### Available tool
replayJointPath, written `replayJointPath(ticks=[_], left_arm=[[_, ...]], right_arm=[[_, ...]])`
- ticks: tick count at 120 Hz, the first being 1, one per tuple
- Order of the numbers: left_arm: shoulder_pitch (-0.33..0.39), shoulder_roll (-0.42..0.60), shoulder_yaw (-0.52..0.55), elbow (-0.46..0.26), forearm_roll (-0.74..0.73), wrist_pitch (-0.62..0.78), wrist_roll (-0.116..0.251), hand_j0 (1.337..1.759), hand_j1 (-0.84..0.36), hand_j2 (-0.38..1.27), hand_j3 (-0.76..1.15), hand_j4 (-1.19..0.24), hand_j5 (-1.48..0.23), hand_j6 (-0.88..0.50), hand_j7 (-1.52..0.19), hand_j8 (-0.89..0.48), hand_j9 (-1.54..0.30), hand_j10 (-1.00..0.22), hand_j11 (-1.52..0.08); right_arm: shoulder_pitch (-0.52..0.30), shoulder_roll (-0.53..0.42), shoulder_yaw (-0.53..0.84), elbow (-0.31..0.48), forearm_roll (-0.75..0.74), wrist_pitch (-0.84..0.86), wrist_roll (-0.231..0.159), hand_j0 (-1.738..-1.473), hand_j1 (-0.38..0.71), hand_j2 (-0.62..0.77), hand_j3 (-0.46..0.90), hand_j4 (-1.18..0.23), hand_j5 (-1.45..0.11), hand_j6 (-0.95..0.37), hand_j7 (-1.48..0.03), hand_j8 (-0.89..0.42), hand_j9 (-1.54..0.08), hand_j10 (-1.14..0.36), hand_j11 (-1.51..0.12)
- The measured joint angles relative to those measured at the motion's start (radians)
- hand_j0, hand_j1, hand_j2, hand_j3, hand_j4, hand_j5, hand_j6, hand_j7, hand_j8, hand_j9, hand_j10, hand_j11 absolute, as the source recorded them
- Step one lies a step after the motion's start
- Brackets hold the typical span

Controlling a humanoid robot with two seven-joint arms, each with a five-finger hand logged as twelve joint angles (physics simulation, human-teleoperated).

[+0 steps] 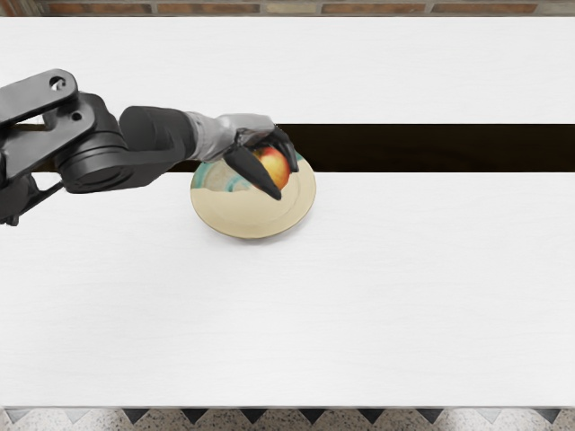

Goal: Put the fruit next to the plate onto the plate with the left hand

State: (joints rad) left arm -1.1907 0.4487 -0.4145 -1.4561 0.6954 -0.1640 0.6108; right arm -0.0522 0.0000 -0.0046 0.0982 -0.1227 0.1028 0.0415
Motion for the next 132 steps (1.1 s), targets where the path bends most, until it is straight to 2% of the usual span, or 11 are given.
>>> replayJointPath(ticks=[8,31,54,69,75,100,112,132], left_arm=[[-0.015,-0.019,0.026,0.041,0.033,0.023,0.0,1.648,-0.36,0.21,0.0,-0.69,-0.99,-0.38,-0.99,-0.3,-0.97,-0.48,-0.97],[-0.009,-0.022,0.054,0.13,0.095,0.044,0.001,1.647,-0.4,0.19,0.0,-0.69,-0.98,-0.36,-0.99,-0.27,-0.97,-0.44,-0.96],[-0.007,-0.048,0.067,0.164,0.117,0.048,0.001,1.644,-0.41,0.21,0.0,-0.69,-0.96,-0.38,-0.99,-0.29,-0.96,-0.46,-0.96],[-0.007,-0.063,0.08,0.171,0.117,0.05,0.001,1.646,-0.39,0.18,0.0,-0.64,-0.89,-0.43,-0.91,-0.32,-0.89,-0.48,-0.89],[-0.006,-0.066,0.082,0.172,0.115,0.051,0.001,1.648,-0.35,0.16,0.0,-0.6,-0.83,-0.44,-0.84,-0.35,-0.83,-0.5,-0.83],[-0.004,-0.069,0.084,0.172,0.105,0.053,0.0,1.654,-0.12,0.1,0.0,-0.4,-0.54,-0.34,-0.55,-0.31,-0.54,-0.37,-0.54],[0.0,-0.068,0.084,0.171,0.097,0.053,0.0,1.656,-0.06,0.08,0.0,-0.34,-0.46,-0.31,-0.46,-0.29,-0.46,-0.33,-0.46],[0.002,-0.055,0.066,0.168,-0.019,0.047,0.0,1.657,0.0,0.06,0.0,-0.29,-0.38,-0.28,-0.38,-0.27,-0.38,-0.28,-0.38]], right_arm=[[0.0,0.0,0.0,0.0,0.0,0.0,0.0,-1.658,-0.31,-0.01,0.0,-0.04,-0.05,-0.04,-0.05,-0.04,-0.05,-0.04,-0.05],[0.0,0.0,0.0,0.0,0.0,0.0,0.0,-1.658,-0.31,-0.01,0.0,-0.04,-0.05,-0.04,-0.05,-0.04,-0.05,-0.04,-0.05],[0.0,0.0,0.0,0.0,0.0,0.0,0.0,-1.658,-0.31,-0.01,0.0,-0.04,-0.05,-0.04,-0.05,-0.04,-0.05,-0.04,-0.05],[0.0,0.0,0.0,0.0,0.0,0.0,0.0,-1.658,-0.31,-0.01,0.0,-0.04,-0.05,-0.04,-0.05,-0.04,-0.05,-0.04,-0.05],[0.0,0.0,0.0,0.0,0.0,0.0,0.0,-1.658,-0.31,-0.01,0.0,-0.04,-0.05,-0.04,-0.05,-0.04,-0.05,-0.04,-0.05],[0.0,0.0,0.0,0.0,0.0,0.0,0.0,-1.658,-0.31,-0.01,0.0,-0.04,-0.05,-0.04,-0.05,-0.04,-0.05,-0.04,-0.05],[0.0,0.0,0.0,0.0,0.0,0.0,0.0,-1.658,-0.31,-0.01,0.0,-0.04,-0.05,-0.04,-0.05,-0.04,-0.05,-0.04,-0.05],[0.0,0.0,0.0,0.0,0.0,0.0,0.0,-1.658,-0.31,-0.01,0.0,-0.04,-0.05,-0.04,-0.05,-0.04,-0.05,-0.04,-0.05]])
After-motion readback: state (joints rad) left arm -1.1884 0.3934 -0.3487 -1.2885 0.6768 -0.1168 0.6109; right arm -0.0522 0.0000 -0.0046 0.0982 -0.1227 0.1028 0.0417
